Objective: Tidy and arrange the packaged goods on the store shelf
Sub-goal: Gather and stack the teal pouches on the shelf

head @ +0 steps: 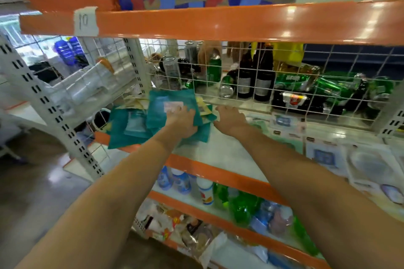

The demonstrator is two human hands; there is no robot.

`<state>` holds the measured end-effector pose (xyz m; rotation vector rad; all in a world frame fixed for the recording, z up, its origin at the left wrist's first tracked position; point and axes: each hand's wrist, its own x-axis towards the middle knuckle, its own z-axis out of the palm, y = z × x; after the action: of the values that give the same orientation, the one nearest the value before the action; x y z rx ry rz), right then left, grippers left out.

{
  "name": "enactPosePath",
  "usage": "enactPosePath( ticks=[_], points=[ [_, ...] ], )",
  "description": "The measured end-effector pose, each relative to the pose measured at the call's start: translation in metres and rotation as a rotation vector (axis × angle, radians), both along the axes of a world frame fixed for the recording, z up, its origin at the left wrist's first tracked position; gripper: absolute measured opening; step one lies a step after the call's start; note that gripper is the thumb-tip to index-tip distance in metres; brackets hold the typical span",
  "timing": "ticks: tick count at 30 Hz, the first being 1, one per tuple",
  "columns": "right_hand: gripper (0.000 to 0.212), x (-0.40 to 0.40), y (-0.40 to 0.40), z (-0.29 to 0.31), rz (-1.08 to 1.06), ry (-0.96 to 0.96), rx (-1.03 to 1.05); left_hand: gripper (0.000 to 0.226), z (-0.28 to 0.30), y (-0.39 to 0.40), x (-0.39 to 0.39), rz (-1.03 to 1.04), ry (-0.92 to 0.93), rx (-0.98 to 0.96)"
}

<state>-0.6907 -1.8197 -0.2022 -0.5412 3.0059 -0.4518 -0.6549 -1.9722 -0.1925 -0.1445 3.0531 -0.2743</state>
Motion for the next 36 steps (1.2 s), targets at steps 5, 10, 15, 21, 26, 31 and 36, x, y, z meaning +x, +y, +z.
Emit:
enactPosePath(
  ticks=[5,10,15,21,26,31,36],
  points=[
    [0.051,-0.003,-0.029,-0.009,-0.027,-0.025,0.027,0.069,-0.017,-0.038,-0.006,-0.002,-0.027,0.015],
    [0.051,-0.008,-0.043,-0.017,-0.052,-0.033,0.051,0.081,-0.026,-0.055,-0.017,0.001,-0.081,0.085],
    [0.046,-0.014,-0.049,-0.021,-0.050,-0.029,0.054,0.082,-0.035,-0.050,-0.026,-0.019,-0.098,0.080],
    [0.048,-0.023,-0.049,-0.022,-0.026,-0.024,0.055,0.086,-0.038,-0.044,-0.025,-0.014,-0.028,0.034],
    [0.049,-0.026,-0.045,-0.021,0.001,-0.008,0.051,0.080,-0.038,-0.036,-0.022,-0.022,-0.013,-0.028],
    [0.052,-0.027,-0.034,-0.018,0.018,-0.018,0.052,0.073,-0.043,-0.028,-0.019,-0.023,-0.003,-0.064],
    [0.048,-0.026,-0.023,-0.022,0.020,-0.018,0.059,0.061,-0.049,-0.028,-0.011,-0.069,0.008,-0.138]
  ],
)
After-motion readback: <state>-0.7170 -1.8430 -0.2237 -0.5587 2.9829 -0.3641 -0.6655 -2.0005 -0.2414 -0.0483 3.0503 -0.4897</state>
